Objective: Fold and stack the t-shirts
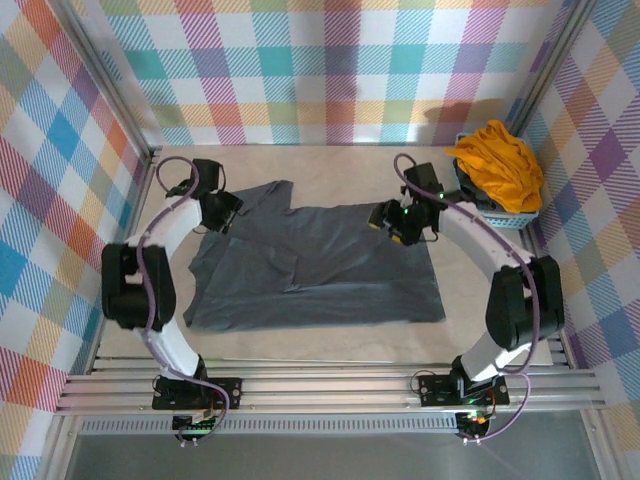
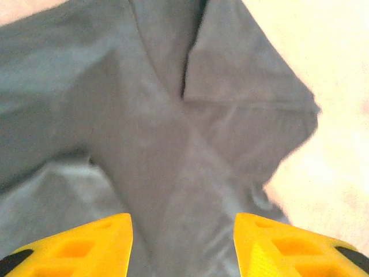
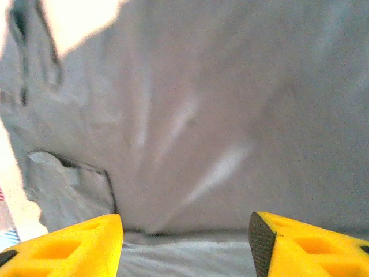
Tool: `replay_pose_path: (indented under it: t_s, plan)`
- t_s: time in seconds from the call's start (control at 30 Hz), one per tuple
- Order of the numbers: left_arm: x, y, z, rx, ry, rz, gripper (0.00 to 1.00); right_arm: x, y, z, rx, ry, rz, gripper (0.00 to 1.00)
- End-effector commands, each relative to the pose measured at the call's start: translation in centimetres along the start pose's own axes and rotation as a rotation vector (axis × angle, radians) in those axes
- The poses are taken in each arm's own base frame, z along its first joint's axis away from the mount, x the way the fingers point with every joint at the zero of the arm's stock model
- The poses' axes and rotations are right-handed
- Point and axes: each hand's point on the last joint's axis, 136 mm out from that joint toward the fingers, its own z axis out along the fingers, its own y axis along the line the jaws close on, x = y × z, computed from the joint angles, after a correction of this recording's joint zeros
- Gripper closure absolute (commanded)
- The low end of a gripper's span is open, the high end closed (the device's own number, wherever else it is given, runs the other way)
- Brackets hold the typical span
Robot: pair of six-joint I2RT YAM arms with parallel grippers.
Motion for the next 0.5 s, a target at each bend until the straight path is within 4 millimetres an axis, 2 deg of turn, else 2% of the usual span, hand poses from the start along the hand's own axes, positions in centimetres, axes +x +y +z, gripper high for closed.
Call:
replay_pose_path:
  t_s: [0.0, 0.1, 0.2, 0.37, 0.47]
  plan:
    - [-1.4, -1.0, 3.0, 0.030, 0.057, -0.079, 0.51, -2.6, 2.9, 0.3, -0.130, 0.006, -0.099, 0.37]
    - [-2.0, -1.6, 5.1, 0.006, 0.074, -0.078, 0.52, -4.8, 4.0, 0.5, -0.155, 0.003, -0.097, 0.37]
    - [-2.3, -1.8, 6.4, -0.001, 0.076, -0.082, 0.53, -6.0, 4.6, 0.9, -0.172, 0.004, -0.088, 0.38]
    - [-2.9, -2.4, 7.0, 0.018, 0.065, -0.073, 0.58, -6.3, 4.9, 1.6, -0.189, 0.016, -0.077, 0.38]
    - [-2.9, -2.2, 6.6, 0.002, 0.058, -0.073, 0.60, -6.1, 4.6, 1.9, -0.189, 0.024, -0.071, 0.38]
